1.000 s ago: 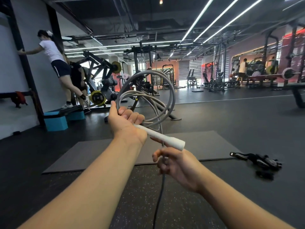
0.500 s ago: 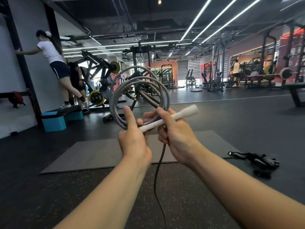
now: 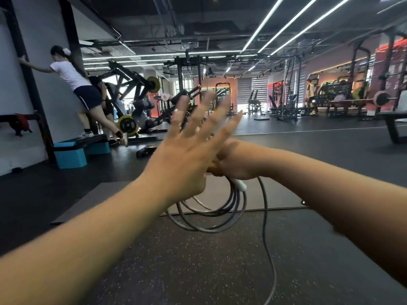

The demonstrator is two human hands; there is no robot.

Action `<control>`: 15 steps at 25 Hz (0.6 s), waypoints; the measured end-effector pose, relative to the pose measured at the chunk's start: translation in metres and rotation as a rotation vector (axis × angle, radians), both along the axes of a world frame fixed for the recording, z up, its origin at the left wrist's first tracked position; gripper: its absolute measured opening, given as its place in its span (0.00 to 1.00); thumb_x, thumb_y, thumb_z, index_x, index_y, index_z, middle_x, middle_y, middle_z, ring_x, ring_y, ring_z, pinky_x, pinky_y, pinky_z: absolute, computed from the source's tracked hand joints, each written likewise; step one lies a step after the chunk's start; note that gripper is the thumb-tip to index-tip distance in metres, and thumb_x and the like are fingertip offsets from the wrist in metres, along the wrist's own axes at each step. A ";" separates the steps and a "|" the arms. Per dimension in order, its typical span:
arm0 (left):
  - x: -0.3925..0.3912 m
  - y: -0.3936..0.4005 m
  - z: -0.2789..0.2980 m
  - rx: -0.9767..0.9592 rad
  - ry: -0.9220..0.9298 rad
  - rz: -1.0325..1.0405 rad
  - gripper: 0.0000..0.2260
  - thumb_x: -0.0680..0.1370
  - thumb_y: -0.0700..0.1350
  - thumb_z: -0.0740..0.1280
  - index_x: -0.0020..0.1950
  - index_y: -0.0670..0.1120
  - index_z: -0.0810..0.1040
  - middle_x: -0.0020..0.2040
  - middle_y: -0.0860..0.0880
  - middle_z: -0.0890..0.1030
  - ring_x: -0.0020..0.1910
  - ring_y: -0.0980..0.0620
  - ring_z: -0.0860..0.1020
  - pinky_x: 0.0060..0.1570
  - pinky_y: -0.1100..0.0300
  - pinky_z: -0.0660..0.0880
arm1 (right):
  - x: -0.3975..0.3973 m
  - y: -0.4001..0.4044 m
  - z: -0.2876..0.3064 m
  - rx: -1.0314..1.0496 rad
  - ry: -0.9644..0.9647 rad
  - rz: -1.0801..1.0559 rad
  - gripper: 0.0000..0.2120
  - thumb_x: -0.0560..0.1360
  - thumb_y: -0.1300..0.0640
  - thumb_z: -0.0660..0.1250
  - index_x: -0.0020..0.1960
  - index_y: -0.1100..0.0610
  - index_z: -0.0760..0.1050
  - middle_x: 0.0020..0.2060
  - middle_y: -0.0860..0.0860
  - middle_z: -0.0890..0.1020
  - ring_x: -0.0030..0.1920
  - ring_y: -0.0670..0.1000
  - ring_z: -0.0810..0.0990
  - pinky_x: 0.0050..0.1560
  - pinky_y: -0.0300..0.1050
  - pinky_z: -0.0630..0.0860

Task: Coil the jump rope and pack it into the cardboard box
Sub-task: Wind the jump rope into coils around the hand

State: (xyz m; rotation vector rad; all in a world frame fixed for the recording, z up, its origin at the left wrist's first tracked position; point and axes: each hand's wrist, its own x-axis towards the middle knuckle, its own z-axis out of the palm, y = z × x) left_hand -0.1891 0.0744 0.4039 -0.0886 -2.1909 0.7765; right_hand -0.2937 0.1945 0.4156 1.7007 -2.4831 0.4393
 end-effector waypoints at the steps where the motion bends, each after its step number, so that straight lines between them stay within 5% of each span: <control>1: -0.007 0.003 0.008 -0.076 -0.142 0.065 0.51 0.69 0.42 0.68 0.83 0.49 0.40 0.84 0.43 0.48 0.83 0.42 0.42 0.77 0.37 0.39 | 0.004 -0.001 0.001 0.062 0.076 -0.014 0.18 0.83 0.54 0.61 0.69 0.61 0.75 0.68 0.63 0.77 0.60 0.57 0.74 0.57 0.45 0.64; 3: -0.015 0.007 0.018 -0.019 -0.354 0.097 0.50 0.71 0.43 0.68 0.82 0.52 0.37 0.79 0.44 0.66 0.79 0.44 0.61 0.79 0.42 0.47 | 0.005 0.001 0.006 0.122 0.121 0.011 0.16 0.83 0.55 0.61 0.67 0.61 0.77 0.67 0.62 0.77 0.57 0.53 0.73 0.57 0.40 0.65; 5: -0.020 0.004 0.019 0.195 -0.420 0.065 0.52 0.72 0.44 0.71 0.81 0.56 0.35 0.62 0.49 0.80 0.56 0.46 0.79 0.62 0.49 0.75 | 0.000 0.002 0.009 0.084 0.091 0.058 0.06 0.80 0.55 0.66 0.52 0.55 0.80 0.53 0.56 0.83 0.46 0.51 0.78 0.53 0.46 0.74; 7: -0.023 0.001 0.016 0.479 -0.470 0.058 0.55 0.72 0.46 0.77 0.81 0.58 0.35 0.59 0.49 0.82 0.50 0.45 0.81 0.49 0.50 0.79 | -0.003 0.001 0.009 0.071 0.046 0.048 0.03 0.76 0.57 0.69 0.44 0.51 0.78 0.43 0.52 0.84 0.41 0.49 0.81 0.45 0.46 0.77; 9: -0.028 -0.001 0.011 0.664 -0.548 0.053 0.47 0.71 0.47 0.78 0.81 0.54 0.52 0.58 0.51 0.83 0.51 0.47 0.82 0.51 0.49 0.80 | -0.003 0.001 0.009 0.079 0.042 0.049 0.03 0.75 0.56 0.69 0.46 0.53 0.82 0.40 0.50 0.86 0.41 0.48 0.83 0.43 0.45 0.78; 10: -0.028 -0.005 0.011 0.682 -0.586 0.028 0.33 0.72 0.47 0.77 0.74 0.52 0.66 0.53 0.53 0.86 0.47 0.51 0.84 0.50 0.50 0.81 | -0.002 0.003 0.010 0.106 0.052 0.050 0.05 0.75 0.55 0.69 0.47 0.54 0.83 0.39 0.48 0.86 0.41 0.48 0.83 0.43 0.45 0.77; 12: -0.023 -0.014 0.012 0.628 -0.659 0.050 0.09 0.77 0.49 0.72 0.55 0.52 0.79 0.39 0.53 0.87 0.36 0.56 0.83 0.43 0.55 0.81 | -0.005 0.011 0.013 0.155 -0.009 0.030 0.10 0.75 0.49 0.70 0.49 0.55 0.84 0.37 0.47 0.83 0.37 0.49 0.79 0.38 0.43 0.73; 15: -0.006 -0.031 0.012 0.561 -0.695 0.084 0.07 0.81 0.54 0.65 0.48 0.53 0.79 0.33 0.53 0.83 0.30 0.55 0.78 0.38 0.58 0.76 | -0.021 0.034 0.021 0.106 -0.477 0.033 0.23 0.76 0.36 0.67 0.49 0.56 0.83 0.34 0.51 0.78 0.33 0.50 0.72 0.36 0.44 0.71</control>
